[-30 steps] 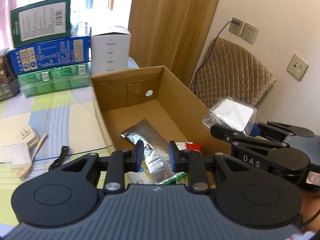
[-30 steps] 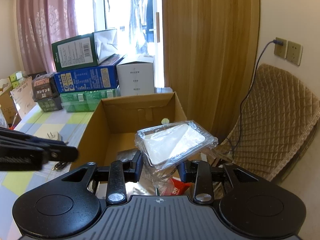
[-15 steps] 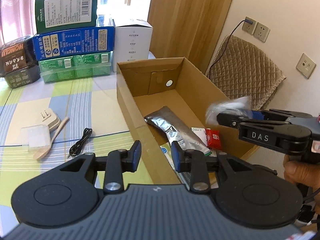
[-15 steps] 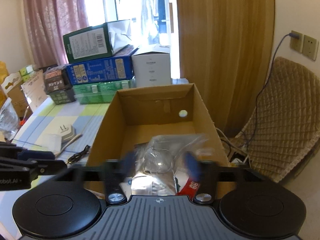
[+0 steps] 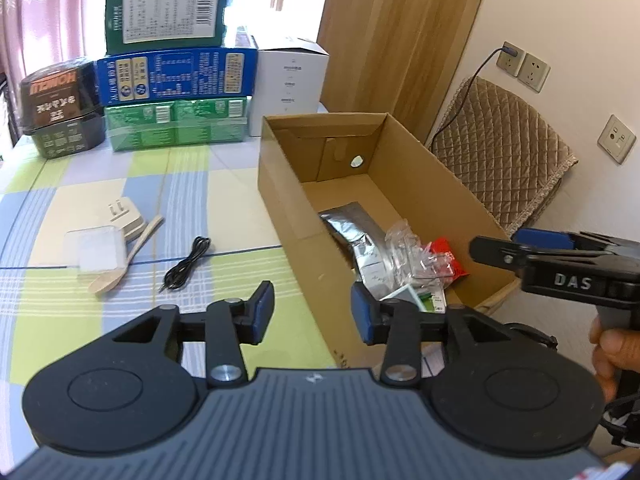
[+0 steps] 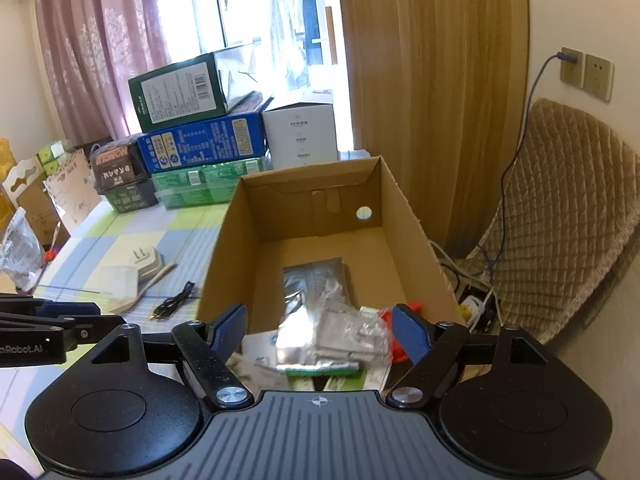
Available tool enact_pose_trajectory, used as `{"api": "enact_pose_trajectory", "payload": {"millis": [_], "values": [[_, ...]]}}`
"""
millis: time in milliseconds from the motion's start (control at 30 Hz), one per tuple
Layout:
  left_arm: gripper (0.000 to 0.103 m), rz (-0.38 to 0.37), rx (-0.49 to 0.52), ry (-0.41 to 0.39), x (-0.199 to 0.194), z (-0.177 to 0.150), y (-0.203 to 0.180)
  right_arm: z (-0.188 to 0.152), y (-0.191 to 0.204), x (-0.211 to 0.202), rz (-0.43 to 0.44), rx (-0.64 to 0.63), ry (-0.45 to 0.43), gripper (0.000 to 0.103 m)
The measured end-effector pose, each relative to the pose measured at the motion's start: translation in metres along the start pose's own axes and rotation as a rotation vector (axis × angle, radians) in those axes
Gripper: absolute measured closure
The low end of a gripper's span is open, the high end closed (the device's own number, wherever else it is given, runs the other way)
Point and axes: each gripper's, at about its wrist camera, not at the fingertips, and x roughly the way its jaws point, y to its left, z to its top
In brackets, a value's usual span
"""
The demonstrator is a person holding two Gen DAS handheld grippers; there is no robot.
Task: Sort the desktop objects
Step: 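Carry the white box and clear case into the cardboard box and open both tools, then move both tools back over the table toward the cable and plastic box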
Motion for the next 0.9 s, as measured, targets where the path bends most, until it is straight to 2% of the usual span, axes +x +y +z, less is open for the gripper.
{"api": "enact_pose_trajectory", "payload": {"millis": [100,400,733,900], "values": [[0.058,0.019,0.0,-0.005,-0.012,-0.005,0.007,-0.004,0.013,-0.013,0.005,0.001,-0.006,0.019],[0.026,0.066,-0.016,-0.039,-0.057,-0.022,0.028,-0.018,0.062,-0.046,0.049,-0.032,-0.031,0.002],[0.002,0.135,-0.043,-0.089,-0.101,-0.049,0.061,-0.04,0.113,-0.062,0.125,-0.055,-0.024,0.002],[0.002,0.204,-0.071,-0.094,-0.121,-0.067,0.088,-0.054,0.135,-0.058,0.165,-0.072,0.007,0.002]]}}
